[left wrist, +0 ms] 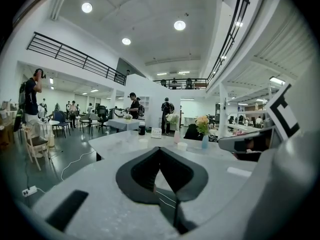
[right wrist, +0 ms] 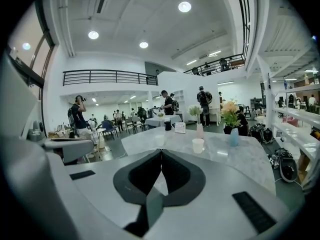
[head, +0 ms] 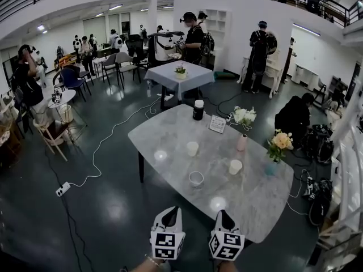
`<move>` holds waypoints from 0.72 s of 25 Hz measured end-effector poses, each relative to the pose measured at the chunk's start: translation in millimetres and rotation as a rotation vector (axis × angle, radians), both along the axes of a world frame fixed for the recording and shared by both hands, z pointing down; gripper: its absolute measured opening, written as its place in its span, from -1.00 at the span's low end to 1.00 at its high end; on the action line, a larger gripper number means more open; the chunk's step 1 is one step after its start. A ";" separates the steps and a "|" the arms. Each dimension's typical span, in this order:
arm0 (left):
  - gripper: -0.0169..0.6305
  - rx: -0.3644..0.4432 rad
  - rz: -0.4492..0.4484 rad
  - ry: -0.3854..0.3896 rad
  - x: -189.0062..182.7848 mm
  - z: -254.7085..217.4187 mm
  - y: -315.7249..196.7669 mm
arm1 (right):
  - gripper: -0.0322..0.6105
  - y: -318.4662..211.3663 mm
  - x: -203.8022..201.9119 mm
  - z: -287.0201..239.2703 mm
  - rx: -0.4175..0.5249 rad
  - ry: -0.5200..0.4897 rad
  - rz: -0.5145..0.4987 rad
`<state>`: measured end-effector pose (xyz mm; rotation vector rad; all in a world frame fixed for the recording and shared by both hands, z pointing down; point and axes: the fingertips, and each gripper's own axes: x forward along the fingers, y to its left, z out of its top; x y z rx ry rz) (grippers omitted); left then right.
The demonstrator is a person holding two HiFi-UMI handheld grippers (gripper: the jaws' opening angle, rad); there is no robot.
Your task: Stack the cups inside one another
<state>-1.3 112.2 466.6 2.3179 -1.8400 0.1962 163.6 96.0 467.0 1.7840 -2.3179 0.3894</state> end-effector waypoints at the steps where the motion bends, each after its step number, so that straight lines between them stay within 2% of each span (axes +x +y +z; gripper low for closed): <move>1: -0.96 0.001 0.004 -0.002 -2.1 1.1 -5.9 | -0.88 -5.1 -1.6 1.2 -0.002 0.000 0.005; 5: -0.96 0.015 0.030 -0.009 -9.9 1.5 -38.2 | -0.88 -31.0 -8.6 2.3 -0.005 0.004 0.032; 13: -0.96 0.023 0.066 0.046 -36.6 -6.0 -124.4 | -0.88 -101.3 -34.9 -13.5 0.020 0.033 0.068; 18: -0.96 0.014 0.106 0.052 -49.0 -5.9 -171.5 | -0.88 -145.4 -49.5 -17.9 0.021 0.041 0.099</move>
